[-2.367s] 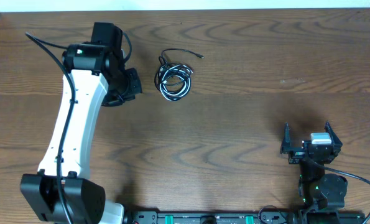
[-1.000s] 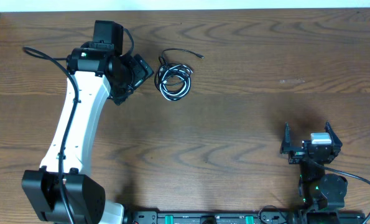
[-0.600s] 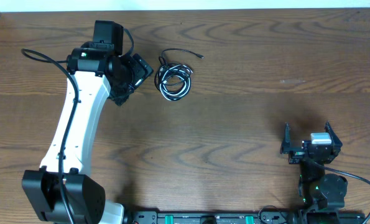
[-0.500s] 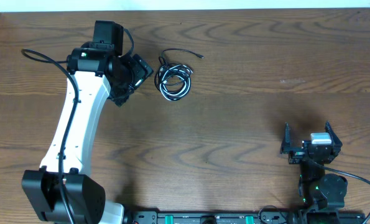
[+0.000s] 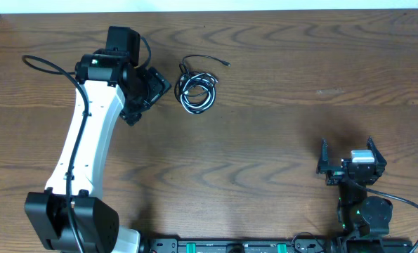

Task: Untangle cables
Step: 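Position the open left gripper beside the black and white cables, then lower the left gripper onto the cable bundle and close on a cable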

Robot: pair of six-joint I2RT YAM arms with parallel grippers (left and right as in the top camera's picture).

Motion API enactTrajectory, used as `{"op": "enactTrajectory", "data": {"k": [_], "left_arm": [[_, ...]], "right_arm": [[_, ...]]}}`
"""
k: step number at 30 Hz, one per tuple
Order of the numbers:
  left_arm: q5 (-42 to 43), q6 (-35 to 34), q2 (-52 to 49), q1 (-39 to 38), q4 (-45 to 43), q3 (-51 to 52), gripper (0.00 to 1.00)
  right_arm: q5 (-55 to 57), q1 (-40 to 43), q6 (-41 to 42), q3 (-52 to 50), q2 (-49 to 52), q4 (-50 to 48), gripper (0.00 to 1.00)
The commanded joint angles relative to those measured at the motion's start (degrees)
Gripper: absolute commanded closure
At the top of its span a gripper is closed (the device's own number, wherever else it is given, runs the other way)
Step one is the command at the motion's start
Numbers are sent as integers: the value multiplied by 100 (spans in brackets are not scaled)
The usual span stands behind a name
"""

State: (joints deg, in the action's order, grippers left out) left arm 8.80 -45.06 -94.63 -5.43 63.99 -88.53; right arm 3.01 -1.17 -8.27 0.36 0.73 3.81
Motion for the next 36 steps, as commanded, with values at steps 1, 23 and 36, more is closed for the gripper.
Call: {"op": "enactTrajectory", "data": {"k": [1, 23, 36], "left_arm": [[-243, -22, -46, -7, 46, 31, 11], [-162, -122, -74, 98, -955, 350, 7], [-155, -501, -1064, -382, -1060, 363, 7]], "right_arm": [[48, 33, -79, -2, -2, 22, 1], [48, 33, -81, -2, -2, 22, 1], [48, 33, -81, -2, -2, 22, 1]]}}
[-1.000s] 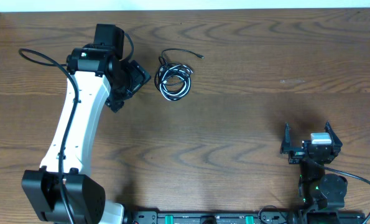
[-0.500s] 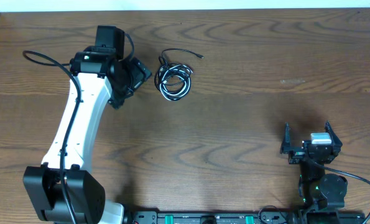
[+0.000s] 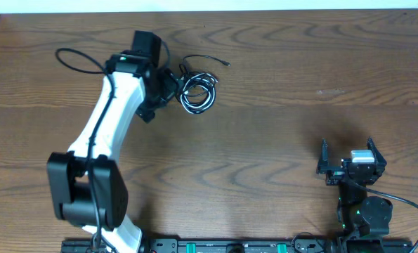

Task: Untangle cables
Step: 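Lower the left gripper onto the cable bundle and close on a cable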

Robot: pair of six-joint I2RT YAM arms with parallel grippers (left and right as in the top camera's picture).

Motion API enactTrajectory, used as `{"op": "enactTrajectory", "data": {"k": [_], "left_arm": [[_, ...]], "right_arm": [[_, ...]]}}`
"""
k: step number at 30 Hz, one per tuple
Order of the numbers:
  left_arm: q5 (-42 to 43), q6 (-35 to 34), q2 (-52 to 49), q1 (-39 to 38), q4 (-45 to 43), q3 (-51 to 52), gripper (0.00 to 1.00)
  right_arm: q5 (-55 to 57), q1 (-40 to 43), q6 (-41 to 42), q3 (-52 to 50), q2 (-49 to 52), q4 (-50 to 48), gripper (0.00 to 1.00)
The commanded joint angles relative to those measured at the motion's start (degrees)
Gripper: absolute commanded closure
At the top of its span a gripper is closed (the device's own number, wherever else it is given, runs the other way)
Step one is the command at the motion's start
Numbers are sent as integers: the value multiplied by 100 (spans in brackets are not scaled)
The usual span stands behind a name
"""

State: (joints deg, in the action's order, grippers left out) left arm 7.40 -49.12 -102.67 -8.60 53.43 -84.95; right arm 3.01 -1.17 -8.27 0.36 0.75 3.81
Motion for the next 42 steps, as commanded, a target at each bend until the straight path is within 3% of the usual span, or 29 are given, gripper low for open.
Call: {"op": "enactTrajectory", "data": {"k": [1, 7, 10, 16, 22, 33, 35, 39, 42], "left_arm": [[-15, -94, -402, -66, -20, 4, 7], [439, -90, -831, -76, 63, 4, 7], [527, -90, -1001, -85, 181, 4, 18], [525, 223, -1228, -87, 341, 9, 24], [498, 608, -1307, -85, 369, 20, 40], [-568, 664, -1307, 149, 214, 20, 39], [-553, 573, -1307, 223, -13, 20, 32], [-544, 380, -1307, 258, -546, 20, 31], [-317, -162, -1307, 243, -678, 20, 30]], "right_arm": [[48, 33, -81, -2, -4, 22, 1], [48, 33, -81, -2, -4, 22, 1], [46, 33, -81, -2, -4, 22, 1], [48, 33, -79, -2, -4, 22, 1], [48, 33, -81, -2, -4, 22, 1], [48, 33, -79, -2, -4, 22, 1], [48, 33, -81, -2, -4, 22, 1], [48, 33, -81, -2, -4, 22, 1], [48, 33, -79, -2, -4, 22, 1]]}}
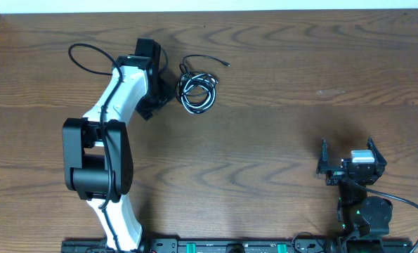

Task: Untangle cables
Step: 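Lower the left gripper onto the cable bundle and close on a cable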

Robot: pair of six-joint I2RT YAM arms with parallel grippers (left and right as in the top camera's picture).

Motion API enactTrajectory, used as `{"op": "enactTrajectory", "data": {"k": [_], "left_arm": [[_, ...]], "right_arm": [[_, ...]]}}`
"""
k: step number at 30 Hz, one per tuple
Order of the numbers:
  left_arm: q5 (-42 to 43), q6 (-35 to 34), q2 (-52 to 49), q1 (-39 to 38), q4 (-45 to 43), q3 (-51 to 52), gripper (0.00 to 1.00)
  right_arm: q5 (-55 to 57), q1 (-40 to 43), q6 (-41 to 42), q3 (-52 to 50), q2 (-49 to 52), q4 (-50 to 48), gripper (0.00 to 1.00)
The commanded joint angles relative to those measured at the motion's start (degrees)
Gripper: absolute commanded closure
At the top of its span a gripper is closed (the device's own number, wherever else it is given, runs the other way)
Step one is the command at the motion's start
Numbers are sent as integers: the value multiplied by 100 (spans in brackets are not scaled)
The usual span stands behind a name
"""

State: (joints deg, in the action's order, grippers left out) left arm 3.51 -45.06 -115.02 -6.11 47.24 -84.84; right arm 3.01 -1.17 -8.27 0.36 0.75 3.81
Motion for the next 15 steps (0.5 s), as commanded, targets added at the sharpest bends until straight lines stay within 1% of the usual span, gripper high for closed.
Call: {"op": "enactTrajectory", "data": {"k": [1, 2, 3, 9, 14, 15], "left_arm": [[219, -719, -72, -7, -87, 9, 29], [658, -896, -72, -7, -160, 9, 29], [905, -931, -72, -7, -181, 9, 29], [2310, -925, -72, -9, -114, 9, 29], [3064, -927, -72, -9, -85, 9, 28], [3101, -927, -72, -9, -85, 9, 28]], "right_arm": [[48, 33, -79, -2, -4, 22, 1], [46, 33, -81, -2, -4, 22, 1], [48, 33, -81, -2, -4, 22, 1], [48, 33, -79, -2, -4, 22, 1], [48, 33, -81, -2, -4, 22, 1], [48, 33, -81, -2, -4, 22, 1]]}}
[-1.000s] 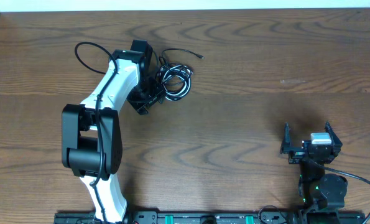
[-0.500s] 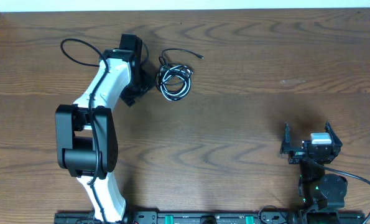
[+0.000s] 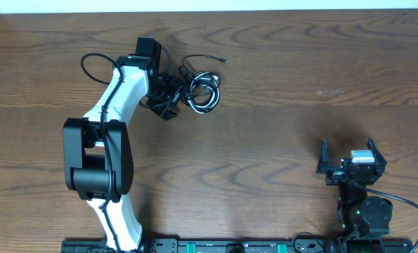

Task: Untangle cables
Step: 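Lower the left gripper onto the cable bundle and close on a cable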

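A small tangle of black and white cables (image 3: 203, 91) lies on the wooden table (image 3: 279, 84) at the back, left of centre. One black end (image 3: 212, 58) trails off to the upper right. My left gripper (image 3: 175, 96) is at the tangle's left edge, its dark fingers (image 3: 168, 111) spread open, and the nearest loops reach in between them. Whether the fingers touch the cable is hard to tell from overhead. My right gripper (image 3: 349, 156) is parked near the front right, open and holding nothing, far from the cables.
The left arm's own black cord (image 3: 96, 60) loops out behind its wrist at the back left. A black rail (image 3: 223, 246) runs along the table's front edge. The right arm's base (image 3: 367, 214) sits at the front right corner.
My left gripper has moved to the right and turned, from just left of the tangle to its left edge. The cable tangle has shifted a little to the right. The right arm is unchanged.
My left gripper started well to the left of the tangle with the arm stretched over the table's left side. Then it was closer, then just beside the tangle with the arm folded upright. Now its fingers are around the tangle's left edge. The right arm stayed parked throughout.
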Robot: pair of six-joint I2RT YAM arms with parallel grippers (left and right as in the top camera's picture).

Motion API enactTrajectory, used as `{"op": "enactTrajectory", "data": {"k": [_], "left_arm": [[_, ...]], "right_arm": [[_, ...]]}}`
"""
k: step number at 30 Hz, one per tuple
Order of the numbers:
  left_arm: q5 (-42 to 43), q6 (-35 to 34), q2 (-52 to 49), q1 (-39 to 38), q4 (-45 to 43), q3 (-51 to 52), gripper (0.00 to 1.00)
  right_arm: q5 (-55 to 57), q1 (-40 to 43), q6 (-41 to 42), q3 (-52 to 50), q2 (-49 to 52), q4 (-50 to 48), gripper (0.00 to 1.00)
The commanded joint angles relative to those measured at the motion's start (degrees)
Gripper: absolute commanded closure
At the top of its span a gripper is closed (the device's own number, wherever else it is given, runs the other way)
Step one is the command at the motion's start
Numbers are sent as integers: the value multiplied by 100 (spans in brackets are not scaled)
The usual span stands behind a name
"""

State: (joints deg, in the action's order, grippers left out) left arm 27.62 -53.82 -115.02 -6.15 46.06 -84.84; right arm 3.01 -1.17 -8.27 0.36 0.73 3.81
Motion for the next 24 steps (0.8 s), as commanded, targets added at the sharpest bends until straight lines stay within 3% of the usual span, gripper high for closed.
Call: {"op": "enactTrajectory", "data": {"k": [1, 13, 24], "left_arm": [[695, -52, -72, -4, 28, 9, 28], [-44, -52, -72, -4, -334, 9, 28], [1248, -50, -72, -275, -334, 9, 29]], "right_arm": [[48, 33, -81, -2, -2, 22, 1], [48, 33, -81, -2, -2, 22, 1], [46, 33, -79, -2, -2, 22, 1]]}}
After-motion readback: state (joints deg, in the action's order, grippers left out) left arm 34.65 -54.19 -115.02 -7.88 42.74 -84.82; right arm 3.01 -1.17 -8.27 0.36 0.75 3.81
